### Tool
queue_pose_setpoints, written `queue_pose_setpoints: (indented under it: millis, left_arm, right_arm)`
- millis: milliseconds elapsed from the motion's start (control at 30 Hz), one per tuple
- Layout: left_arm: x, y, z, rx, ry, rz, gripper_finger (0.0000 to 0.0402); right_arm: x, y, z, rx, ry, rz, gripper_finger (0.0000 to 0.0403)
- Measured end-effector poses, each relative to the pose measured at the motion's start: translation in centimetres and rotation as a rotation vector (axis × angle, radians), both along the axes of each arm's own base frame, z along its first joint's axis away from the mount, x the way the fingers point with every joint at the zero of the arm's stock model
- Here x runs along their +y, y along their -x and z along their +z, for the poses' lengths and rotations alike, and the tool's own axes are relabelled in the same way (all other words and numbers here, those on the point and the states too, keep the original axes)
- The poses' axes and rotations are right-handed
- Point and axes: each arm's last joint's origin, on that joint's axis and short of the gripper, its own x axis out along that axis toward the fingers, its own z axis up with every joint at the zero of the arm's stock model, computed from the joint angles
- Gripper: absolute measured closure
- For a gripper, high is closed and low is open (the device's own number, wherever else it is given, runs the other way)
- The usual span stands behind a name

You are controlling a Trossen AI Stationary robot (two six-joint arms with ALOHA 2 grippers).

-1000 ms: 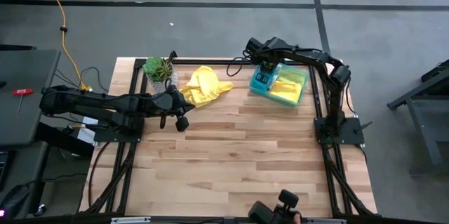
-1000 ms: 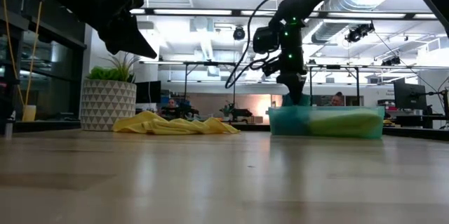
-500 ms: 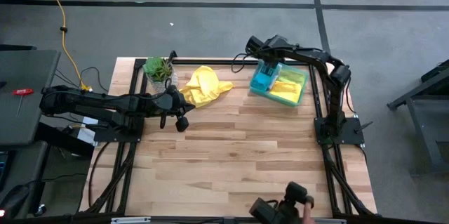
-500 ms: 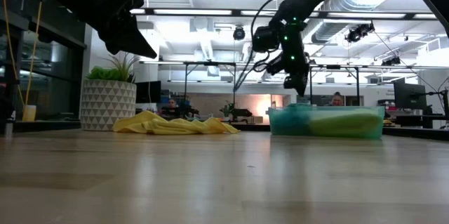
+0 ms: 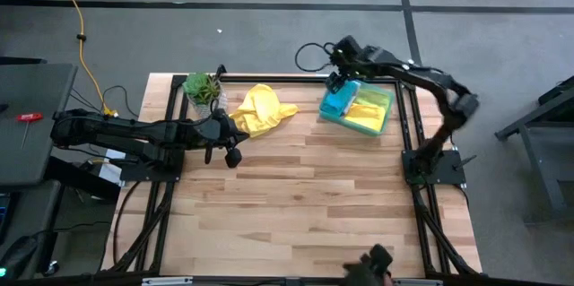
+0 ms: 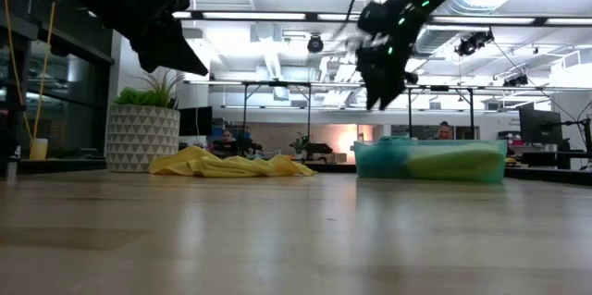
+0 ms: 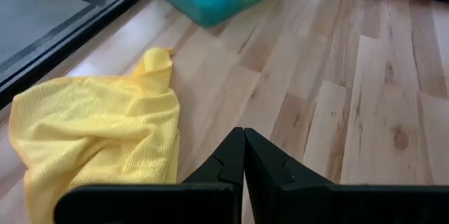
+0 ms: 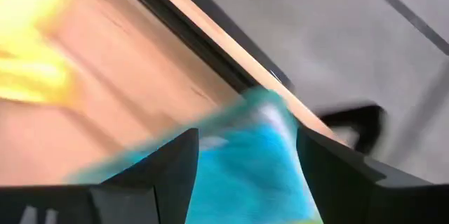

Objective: Fold microfiber towels
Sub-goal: Fold the yellow towel

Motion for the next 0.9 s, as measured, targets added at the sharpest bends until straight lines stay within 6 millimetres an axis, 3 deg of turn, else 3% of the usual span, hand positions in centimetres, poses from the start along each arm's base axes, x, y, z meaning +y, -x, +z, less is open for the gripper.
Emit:
queue_pose_setpoints:
  millis: [133, 267, 467, 733, 900]
  left_arm:
    - [0.2, -0.3, 0.5, -0.036, -0.072, 0.012, 0.0401]
    - [1.1, -0.3, 1.2, -0.079, -0.120, 0.124, 0.0393]
    - [4.5, -0.9, 2.1, 0.031, -0.022, 0.123, 0.0336]
    - [8.2, -1.9, -1.6, 0.504, 0.203, 0.175, 0.0244]
    - [9.2, -2.4, -2.6, 0.666, 0.151, 0.226, 0.0228]
  right_arm:
    - [4.0, 1.7, 0.7, -0.297, -0.018, 0.007, 0.0170]
    - [9.2, 3.2, 0.2, -0.506, -0.062, 0.048, 0.0170]
    - [15.6, 4.5, -0.9, -0.748, -0.084, 0.080, 0.0170]
    - [18.7, 5.2, -3.2, -0.767, -0.125, -0.003, 0.0170]
    - [19.3, 5.0, -3.8, -0.757, -0.144, -0.020, 0.0170]
